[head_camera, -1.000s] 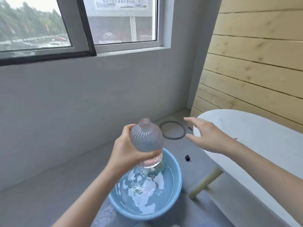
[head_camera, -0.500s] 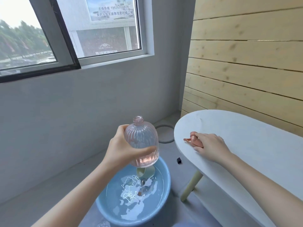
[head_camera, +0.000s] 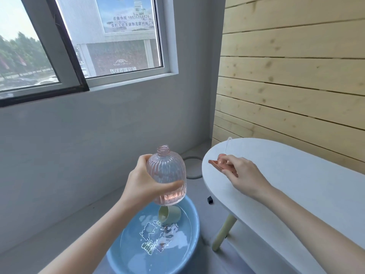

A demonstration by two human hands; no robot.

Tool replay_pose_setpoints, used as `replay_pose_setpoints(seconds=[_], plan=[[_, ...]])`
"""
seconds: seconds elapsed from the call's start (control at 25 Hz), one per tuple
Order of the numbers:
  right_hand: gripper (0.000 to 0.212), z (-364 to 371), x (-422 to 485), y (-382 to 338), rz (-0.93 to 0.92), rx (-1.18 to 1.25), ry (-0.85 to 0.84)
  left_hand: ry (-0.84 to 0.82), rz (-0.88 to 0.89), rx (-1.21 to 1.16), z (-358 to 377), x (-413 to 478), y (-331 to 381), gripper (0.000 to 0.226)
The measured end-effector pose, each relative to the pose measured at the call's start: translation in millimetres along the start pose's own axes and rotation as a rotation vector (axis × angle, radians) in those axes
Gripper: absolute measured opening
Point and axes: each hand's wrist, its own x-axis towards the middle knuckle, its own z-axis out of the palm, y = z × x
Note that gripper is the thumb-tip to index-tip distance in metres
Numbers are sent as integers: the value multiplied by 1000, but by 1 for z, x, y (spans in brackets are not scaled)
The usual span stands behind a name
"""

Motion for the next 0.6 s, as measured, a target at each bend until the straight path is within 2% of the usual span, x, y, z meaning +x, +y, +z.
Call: replay_pose_setpoints(seconds=[0.12, 0.28, 0.4, 0.6], plan=[[24, -21, 6, -38, -124, 91, 38, 11, 1, -18, -6, -1, -2, 80], [22, -45, 15, -100, -122, 357, -4, 38, -14, -53, -21, -5, -8, 85], [31, -50, 29, -138, -217, 490, 24, 68, -11, -55, -37, -8, -12, 83], [26, -64, 46, -187, -168, 861, 110, 137, -22, -62, -60, -10, -25, 85]])
